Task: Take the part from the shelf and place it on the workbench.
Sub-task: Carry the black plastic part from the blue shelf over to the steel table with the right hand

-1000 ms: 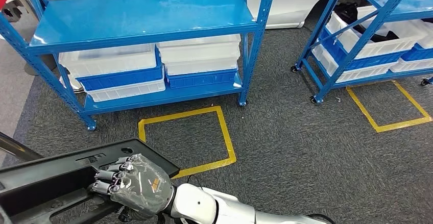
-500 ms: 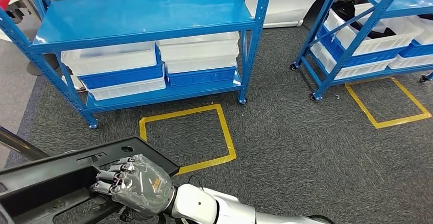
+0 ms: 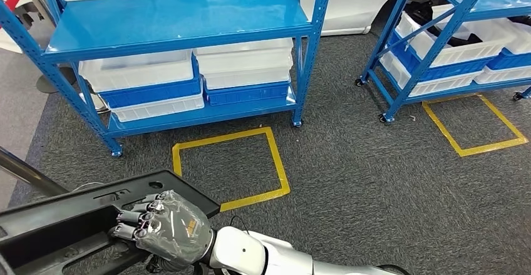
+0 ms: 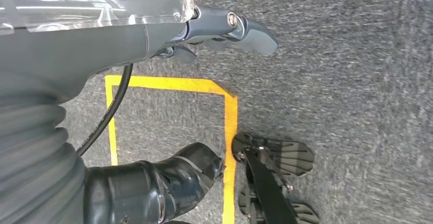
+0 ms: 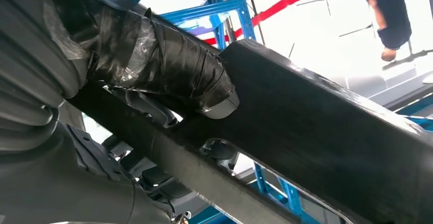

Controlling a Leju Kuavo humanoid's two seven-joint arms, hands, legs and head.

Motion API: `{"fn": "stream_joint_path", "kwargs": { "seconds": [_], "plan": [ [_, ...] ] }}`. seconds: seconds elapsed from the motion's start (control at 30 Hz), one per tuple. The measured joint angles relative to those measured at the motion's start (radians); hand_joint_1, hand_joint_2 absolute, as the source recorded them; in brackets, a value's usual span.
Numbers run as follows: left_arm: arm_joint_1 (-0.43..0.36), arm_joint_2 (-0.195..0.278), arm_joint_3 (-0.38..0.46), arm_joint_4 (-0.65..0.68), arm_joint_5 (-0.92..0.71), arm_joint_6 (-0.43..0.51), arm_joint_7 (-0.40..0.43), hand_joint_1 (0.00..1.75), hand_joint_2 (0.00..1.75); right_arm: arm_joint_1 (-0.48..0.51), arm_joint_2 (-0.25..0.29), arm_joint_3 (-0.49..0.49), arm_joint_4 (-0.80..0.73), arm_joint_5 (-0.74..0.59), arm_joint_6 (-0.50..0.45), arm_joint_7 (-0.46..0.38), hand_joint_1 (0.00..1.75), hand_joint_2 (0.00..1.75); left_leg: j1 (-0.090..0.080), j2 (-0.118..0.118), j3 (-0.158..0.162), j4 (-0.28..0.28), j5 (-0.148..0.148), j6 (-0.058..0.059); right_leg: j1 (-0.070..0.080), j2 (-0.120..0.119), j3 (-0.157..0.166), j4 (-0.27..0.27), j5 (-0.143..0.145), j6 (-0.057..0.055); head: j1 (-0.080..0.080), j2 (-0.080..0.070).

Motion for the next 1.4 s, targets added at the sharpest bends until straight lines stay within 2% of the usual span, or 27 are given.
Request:
{"fn": "stream_joint_path", "kwargs": {
  "seconds": [0.07, 0.13, 0.2, 0.23, 0.27, 0.33, 0.4, 0.43, 0.5, 0.53, 0.57, 0.63, 0.7, 0.73, 0.77, 0.83, 0.9, 0.93, 1.03, 1.1, 1.17, 1.2, 1.23, 1.27, 1.3, 1.33, 1.4],
  "plan": [
    [0.0, 0.0, 0.0, 0.0, 0.0, 0.0, 0.0, 0.0, 1.75, 0.0, 0.0, 0.0, 0.0, 0.001, 0.0, 0.0, 1.75, 1.75, 0.003, 0.001, -0.003, -0.006, 0.01, 0.015, -0.004, 0.003, -0.012, 0.031, -0.027, 0.01, 0.0, 0.0],
    [0.0, 0.0, 0.0, 0.0, -0.002, 0.0, 0.0, 0.0, 1.75, -0.001, 0.0, 0.0, 0.001, 0.014, -0.003, 0.005, 1.75, 1.75, 0.003, -0.002, -0.011, -0.009, 0.018, 0.025, -0.009, 0.005, -0.052, 0.131, -0.096, 0.02, 0.0, 0.0],
    [0.0, 0.0, 0.001, 0.0, -0.004, 0.0, 0.0, 0.0, 1.75, -0.001, -0.001, 0.0, 0.004, 0.043, -0.011, 0.017, 1.75, 1.75, 0.002, -0.008, -0.022, -0.008, 0.025, 0.027, -0.012, 0.006, -0.094, 0.241, -0.149, 0.025, 0.0, 0.0],
    [0.001, 0.0, 0.001, 0.0, -0.005, 0.0, 0.0, 0.0, 1.75, -0.001, -0.001, 0.0, 0.006, 0.058, -0.014, 0.022, 1.75, 1.75, 0.002, -0.014, -0.027, -0.008, 0.028, 0.026, -0.013, 0.006, -0.096, 0.259, -0.151, 0.025, 0.0, 0.0],
    [0.001, 0.0, 0.001, 0.0, -0.006, 0.0, 0.0, 0.0, 1.75, -0.001, -0.001, 0.0, 0.007, 0.069, -0.017, 0.026, 1.75, 1.75, 0.002, -0.021, -0.03, -0.008, 0.032, 0.024, -0.014, 0.008, -0.077, 0.237, -0.134, 0.023, 0.0, 0.0],
    [0.0, -0.001, 0.002, 0.0, -0.007, 0.0, 0.0, 0.0, 1.75, -0.002, -0.001, 0.0, 0.008, 0.081, -0.018, 0.03, 1.75, 1.75, 0.003, -0.038, -0.032, -0.008, 0.037, 0.018, -0.014, 0.029, 0.0, 0.11, -0.079, 0.012, 0.0, 0.0],
    [-0.003, -0.003, 0.002, 0.0, -0.008, 0.0, 0.0, 0.0, 1.75, -0.004, -0.001, 0.0, 0.008, 0.086, -0.02, 0.032, 1.75, 1.75, 0.003, -0.053, -0.036, -0.009, 0.044, 0.008, -0.011, 0.057, 0.056, 0.007, -0.053, 0.001, 0.0, 0.0],
    [-0.003, -0.004, 0.002, 0.0, -0.008, 0.0, 0.0, 0.0, 1.75, -0.004, -0.001, 0.001, 0.009, 0.088, -0.022, 0.032, 1.75, 1.75, 0.004, -0.06, -0.039, -0.011, 0.048, 0.002, -0.009, 0.063, 0.064, -0.011, -0.054, -0.001, 0.0, 0.0],
    [-0.001, -0.005, 0.002, 0.0, -0.008, 0.0, 0.0, 0.0, 1.75, -0.005, -0.001, 0.002, 0.009, 0.09, -0.026, 0.033, 1.75, 1.75, 0.006, -0.071, -0.043, -0.018, 0.056, -0.013, -0.007, 0.049, 0.066, -0.02, -0.048, -0.007, 0.0, 0.0],
    [0.001, -0.005, 0.002, 0.0, -0.009, 0.0, 0.0, 0.0, 1.75, -0.005, 0.0, 0.002, 0.009, 0.091, -0.029, 0.034, 1.75, 1.75, 0.006, -0.066, -0.046, -0.016, 0.054, -0.018, -0.009, 0.04, 0.068, -0.028, -0.042, -0.012, 0.0, 0.0],
    [0.001, -0.005, 0.002, 0.0, -0.009, 0.0, 0.0, 0.0, 1.75, -0.005, 0.0, 0.002, 0.009, 0.092, -0.032, 0.035, 1.75, 1.75, 0.006, -0.052, -0.053, -0.003, 0.043, -0.021, -0.011, 0.029, 0.07, -0.038, -0.035, -0.019, 0.0, 0.0],
    [-0.001, -0.005, 0.002, 0.0, -0.01, -0.001, 0.0, 0.0, 1.75, -0.005, 0.002, 0.002, 0.01, 0.096, -0.038, 0.036, 1.75, 1.75, 0.004, -0.018, -0.091, 0.082, -0.014, -0.025, -0.01, 0.005, 0.069, -0.049, -0.027, -0.028, 0.0, 0.0],
    [-0.002, -0.005, 0.002, 0.0, -0.011, -0.001, 0.0, 0.0, 1.75, -0.003, 0.002, 0.003, 0.013, 0.1, -0.042, 0.037, 1.75, 1.75, 0.003, -0.006, -0.141, 0.203, -0.073, -0.03, -0.004, -0.02, 0.062, -0.047, -0.025, -0.031, -0.001, 0.0],
    [-0.001, -0.004, 0.003, 0.0, -0.012, -0.001, 0.0, 0.0, 1.75, -0.002, 0.002, 0.003, 0.015, 0.102, -0.043, 0.037, 1.75, 1.75, 0.003, -0.005, -0.151, 0.235, -0.081, -0.033, -0.001, -0.032, 0.059, -0.044, -0.026, -0.031, -0.001, 0.0],
    [0.001, -0.004, 0.003, 0.0, -0.013, -0.001, 0.0, 0.0, 1.75, -0.001, 0.002, 0.003, 0.016, 0.104, -0.043, 0.037, 1.75, 1.75, 0.003, -0.002, -0.141, 0.227, -0.07, -0.033, 0.001, -0.044, 0.056, -0.041, -0.026, -0.031, -0.001, 0.0],
    [0.002, -0.003, 0.003, 0.0, -0.015, -0.001, 0.001, 0.0, 1.75, -0.001, 0.002, 0.003, 0.016, 0.105, -0.045, 0.037, 1.75, 1.75, 0.0, 0.025, -0.072, 0.112, -0.017, -0.028, 0.004, -0.066, 0.054, -0.033, -0.03, -0.029, -0.001, 0.0],
    [0.0, -0.003, 0.003, 0.0, -0.017, 0.0, 0.001, 0.0, 1.75, -0.002, 0.003, 0.003, 0.016, 0.105, -0.045, 0.038, 1.75, 1.75, -0.009, 0.063, -0.016, 0.009, 0.015, -0.015, 0.01, -0.086, 0.052, -0.023, -0.036, -0.023, 0.0, 0.0],
    [-0.001, -0.003, 0.003, 0.0, -0.017, 0.0, 0.001, 0.0, 1.75, -0.002, 0.003, 0.003, 0.016, 0.105, -0.046, 0.038, 1.75, 1.75, -0.013, 0.072, -0.008, -0.011, 0.017, -0.007, 0.012, -0.095, 0.052, -0.02, -0.038, -0.019, 0.0, 0.0],
    [0.001, -0.003, 0.004, 0.0, -0.017, 0.0, 0.001, 0.0, 1.75, -0.002, 0.003, 0.004, 0.017, 0.106, -0.046, 0.038, 1.75, 1.75, -0.012, 0.044, -0.012, -0.017, 0.026, 0.01, 0.013, -0.114, 0.055, -0.02, -0.04, -0.008, 0.0, 0.0],
    [0.001, -0.003, 0.004, 0.0, -0.017, 0.0, 0.001, 0.0, 1.75, -0.003, 0.003, 0.004, 0.017, 0.106, -0.047, 0.038, 1.75, 1.75, -0.005, 0.023, -0.013, -0.025, 0.036, 0.021, 0.007, -0.077, 0.042, 0.017, -0.072, 0.004, 0.0, 0.0],
    [-0.001, -0.003, 0.004, 0.0, -0.017, 0.0, 0.001, 0.0, 1.75, -0.003, 0.002, 0.005, 0.019, 0.106, -0.048, 0.039, 1.75, 1.75, -0.003, 0.001, -0.019, -0.027, 0.043, 0.029, -0.002, -0.021, -0.004, 0.124, -0.137, 0.015, 0.0, 0.0],
    [-0.001, -0.003, 0.004, 0.0, -0.018, 0.0, 0.002, 0.0, 1.75, -0.001, 0.001, 0.005, 0.021, 0.107, -0.049, 0.04, 1.75, 1.75, -0.003, -0.011, -0.023, -0.026, 0.045, 0.03, -0.006, -0.007, -0.03, 0.183, -0.163, 0.018, 0.0, 0.0],
    [-0.001, -0.003, 0.004, 0.0, -0.018, 0.0, 0.002, 0.0, 1.75, 0.0, -0.001, 0.005, 0.024, 0.107, -0.049, 0.04, 1.75, 1.75, -0.003, -0.025, -0.025, -0.026, 0.047, 0.03, -0.009, -0.001, -0.047, 0.221, -0.172, 0.02, 0.0, 0.0],
    [0.0, -0.003, 0.004, 0.0, -0.018, 0.0, 0.002, 0.0, 1.75, 0.002, -0.002, 0.005, 0.027, 0.108, -0.049, 0.04, 1.75, 1.75, -0.002, -0.04, -0.027, -0.025, 0.049, 0.029, -0.011, 0.003, -0.047, 0.223, -0.16, 0.02, 0.0, 0.0],
    [0.0, -0.003, 0.004, 0.0, -0.018, 0.0, 0.002, 0.0, 1.75, 0.002, -0.003, 0.005, 0.029, 0.108, -0.049, 0.04, 1.75, 1.75, -0.002, -0.055, -0.028, -0.025, 0.05, 0.026, -0.013, 0.009, -0.03, 0.19, -0.132, 0.019, 0.0, 0.0],
    [0.0, -0.003, 0.004, 0.0, -0.018, 0.0, 0.002, 0.0, 1.75, 0.002, -0.003, 0.005, 0.03, 0.108, -0.049, 0.04, 1.75, 1.75, -0.001, -0.07, -0.028, -0.024, 0.052, 0.024, -0.015, 0.025, 0.0, 0.129, -0.094, 0.017, 0.0, 0.0],
    [-0.002, -0.004, 0.004, 0.0, -0.019, 0.0, 0.002, 0.0, 1.75, 0.001, -0.003, 0.005, 0.032, 0.109, -0.049, 0.04, 1.75, 1.75, -0.001, -0.096, -0.034, -0.023, 0.056, 0.015, -0.019, 0.079, 0.051, 0.017, -0.049, 0.013, 0.0, 0.0]
  ]
}}
